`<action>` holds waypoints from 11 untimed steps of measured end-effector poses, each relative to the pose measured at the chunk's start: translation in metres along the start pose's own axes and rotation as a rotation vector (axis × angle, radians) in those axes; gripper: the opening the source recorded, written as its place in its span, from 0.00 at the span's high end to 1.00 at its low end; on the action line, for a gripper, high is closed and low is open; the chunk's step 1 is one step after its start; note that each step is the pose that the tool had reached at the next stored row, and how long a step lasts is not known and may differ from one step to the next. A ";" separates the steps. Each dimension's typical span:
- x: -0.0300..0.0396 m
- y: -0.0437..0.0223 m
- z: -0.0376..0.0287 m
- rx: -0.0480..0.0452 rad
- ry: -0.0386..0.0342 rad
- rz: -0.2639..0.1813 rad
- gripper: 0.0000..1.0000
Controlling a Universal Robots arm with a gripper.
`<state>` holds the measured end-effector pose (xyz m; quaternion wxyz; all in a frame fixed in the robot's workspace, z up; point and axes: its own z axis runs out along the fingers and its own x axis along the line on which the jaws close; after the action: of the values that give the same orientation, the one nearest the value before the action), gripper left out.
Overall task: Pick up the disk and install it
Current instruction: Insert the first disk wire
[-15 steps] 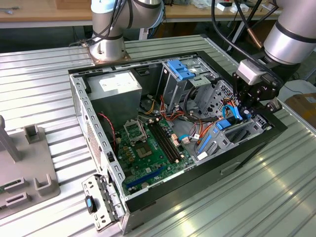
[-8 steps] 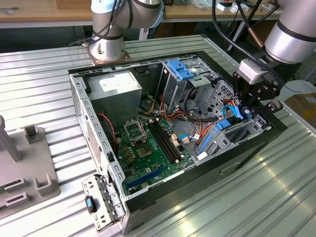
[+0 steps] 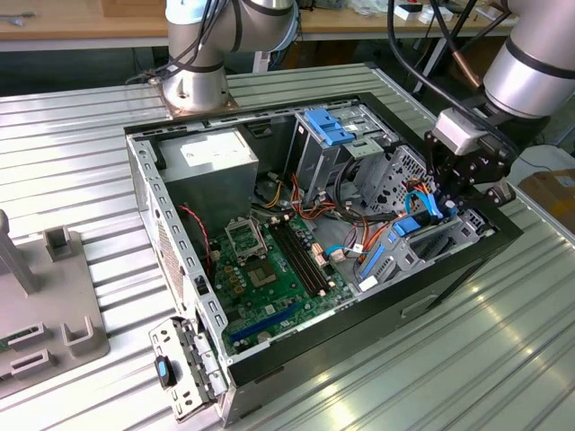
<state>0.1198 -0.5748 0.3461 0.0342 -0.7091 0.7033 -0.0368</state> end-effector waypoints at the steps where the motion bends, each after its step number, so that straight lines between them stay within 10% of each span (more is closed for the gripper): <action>1: 0.0002 0.0000 0.0001 0.0000 0.0003 0.003 0.83; 11: 0.0003 0.0001 0.0008 0.0000 -0.0135 0.011 0.83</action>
<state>0.1198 -0.5752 0.3453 0.0391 -0.7054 0.7070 -0.0319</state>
